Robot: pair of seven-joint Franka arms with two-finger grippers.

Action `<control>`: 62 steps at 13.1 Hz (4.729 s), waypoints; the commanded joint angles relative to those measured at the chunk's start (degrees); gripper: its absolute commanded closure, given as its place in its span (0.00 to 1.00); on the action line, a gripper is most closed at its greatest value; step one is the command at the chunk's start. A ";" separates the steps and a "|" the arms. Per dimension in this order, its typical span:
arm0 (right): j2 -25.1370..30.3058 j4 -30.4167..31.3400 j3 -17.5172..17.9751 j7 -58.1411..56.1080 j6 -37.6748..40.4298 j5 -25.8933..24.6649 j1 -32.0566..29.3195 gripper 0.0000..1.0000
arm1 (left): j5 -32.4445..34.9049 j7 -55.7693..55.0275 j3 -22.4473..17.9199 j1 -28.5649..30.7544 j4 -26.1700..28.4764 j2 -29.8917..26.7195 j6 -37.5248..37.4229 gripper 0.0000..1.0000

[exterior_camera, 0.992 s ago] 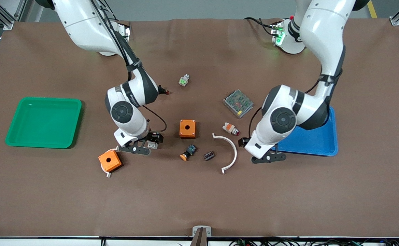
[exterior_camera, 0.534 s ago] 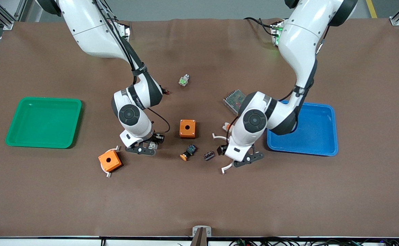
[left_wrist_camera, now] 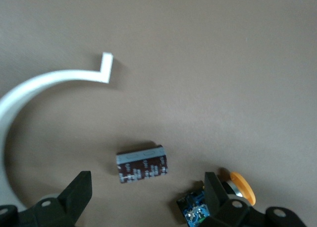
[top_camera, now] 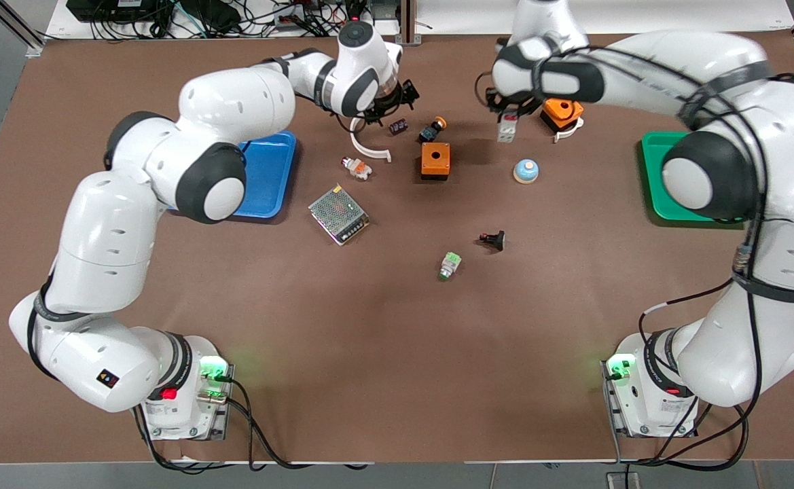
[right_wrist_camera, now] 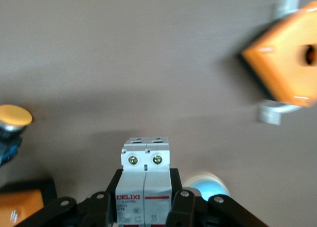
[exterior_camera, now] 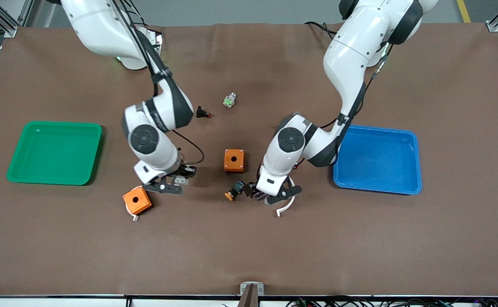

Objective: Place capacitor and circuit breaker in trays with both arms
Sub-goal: 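Carry the breaker to the green tray while the left gripper lifts the capacitor, then lower the breaker into the green tray while the left gripper carries the capacitor, then open the right gripper while the left gripper releases the capacitor in the blue tray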

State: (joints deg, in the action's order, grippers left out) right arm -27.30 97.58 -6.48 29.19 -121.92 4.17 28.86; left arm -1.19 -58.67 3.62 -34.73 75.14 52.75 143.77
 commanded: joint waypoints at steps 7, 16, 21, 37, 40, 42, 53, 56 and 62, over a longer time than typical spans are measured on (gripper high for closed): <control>15.25 7.70 0.68 -19.56 14.16 -10.06 -17.23 1.00 | 1.01 0.75 -6.32 -5.43 -3.87 5.35 0.81 0.01; 18.51 23.78 0.94 -55.70 -4.27 -9.71 -40.18 0.99 | 0.84 0.58 -8.80 -5.88 -3.87 4.30 0.55 0.96; 15.88 28.71 0.77 -56.35 -11.22 -8.74 -42.22 0.98 | 0.93 3.54 -8.54 0.53 -3.16 -2.99 -10.14 1.00; 9.36 27.40 0.94 -56.34 -17.22 -8.65 -42.13 0.00 | -0.92 62.63 0.16 33.40 21.96 -19.08 -40.43 0.98; 13.48 23.64 1.99 -56.52 -9.77 -8.65 -41.26 0.00 | -0.84 62.54 0.16 33.23 25.92 -18.74 -35.06 0.92; 15.25 17.33 2.79 -55.73 -1.01 -7.95 -39.68 0.00 | -0.66 62.54 0.16 32.88 25.93 -17.60 -33.39 0.86; 21.04 -11.27 3.23 -30.08 33.85 -1.46 -25.00 0.00 | -0.13 52.02 1.31 31.47 21.71 -25.48 -32.06 0.00; 26.04 -9.00 2.96 -27.34 34.12 -0.74 -24.99 0.00 | 2.84 48.66 1.39 31.65 19.88 -30.85 -32.84 0.00; 32.92 -1.27 2.52 -27.43 30.61 -0.83 -27.10 0.00 | 4.26 46.45 2.10 32.35 16.97 -42.27 -41.28 0.00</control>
State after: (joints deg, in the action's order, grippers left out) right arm 3.99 92.37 -4.35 1.09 -88.76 2.29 2.43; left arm 1.78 -11.37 5.10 -2.96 91.97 13.96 104.52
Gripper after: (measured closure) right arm 0.000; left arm 0.000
